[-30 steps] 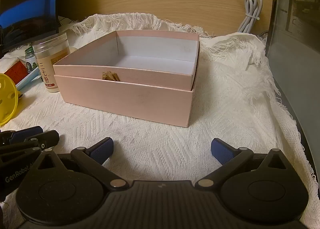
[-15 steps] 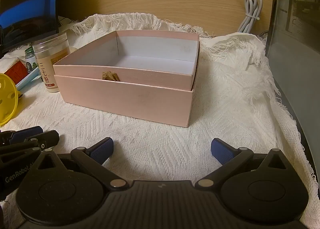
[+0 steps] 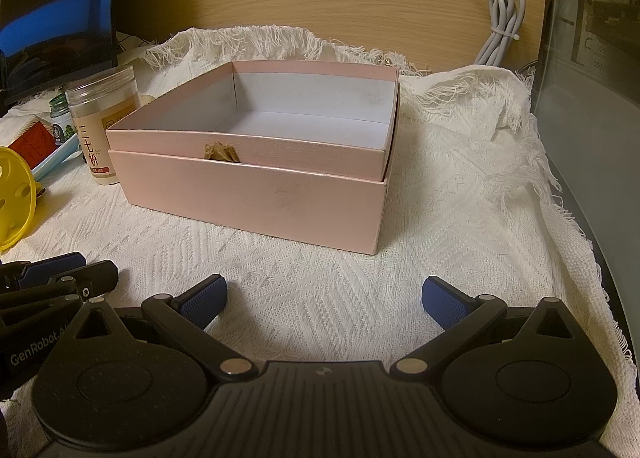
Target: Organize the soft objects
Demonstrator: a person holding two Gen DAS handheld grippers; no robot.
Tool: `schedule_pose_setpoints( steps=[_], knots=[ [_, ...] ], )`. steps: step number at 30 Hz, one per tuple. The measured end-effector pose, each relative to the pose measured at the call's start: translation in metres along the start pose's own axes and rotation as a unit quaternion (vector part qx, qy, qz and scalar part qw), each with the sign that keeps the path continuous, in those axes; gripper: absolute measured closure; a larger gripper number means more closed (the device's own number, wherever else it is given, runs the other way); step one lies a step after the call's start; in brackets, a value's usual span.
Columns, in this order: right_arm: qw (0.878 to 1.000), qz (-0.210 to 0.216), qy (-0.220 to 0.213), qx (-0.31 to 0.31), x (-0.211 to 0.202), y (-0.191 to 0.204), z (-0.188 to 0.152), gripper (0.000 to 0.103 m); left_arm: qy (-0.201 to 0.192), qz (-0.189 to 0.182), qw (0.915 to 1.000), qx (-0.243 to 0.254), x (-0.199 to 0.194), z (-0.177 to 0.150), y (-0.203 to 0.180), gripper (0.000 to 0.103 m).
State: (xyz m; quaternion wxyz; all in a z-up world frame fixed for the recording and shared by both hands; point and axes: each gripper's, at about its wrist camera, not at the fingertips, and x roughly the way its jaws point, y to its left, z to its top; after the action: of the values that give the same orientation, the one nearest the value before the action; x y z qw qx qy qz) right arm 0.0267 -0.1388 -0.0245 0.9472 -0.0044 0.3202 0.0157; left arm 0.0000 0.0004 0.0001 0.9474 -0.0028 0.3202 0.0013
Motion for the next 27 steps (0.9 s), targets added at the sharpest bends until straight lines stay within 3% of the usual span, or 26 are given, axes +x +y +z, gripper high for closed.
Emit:
schedule_pose_setpoints(
  steps=[27],
  knots=[
    [1.000,0.000,0.000,0.000,-0.0003,-0.0001,0.0000,0.000,-0.001,0.001,1.0000,-0.001,-0.0003,0.0000,0.0002,0.073]
  ],
)
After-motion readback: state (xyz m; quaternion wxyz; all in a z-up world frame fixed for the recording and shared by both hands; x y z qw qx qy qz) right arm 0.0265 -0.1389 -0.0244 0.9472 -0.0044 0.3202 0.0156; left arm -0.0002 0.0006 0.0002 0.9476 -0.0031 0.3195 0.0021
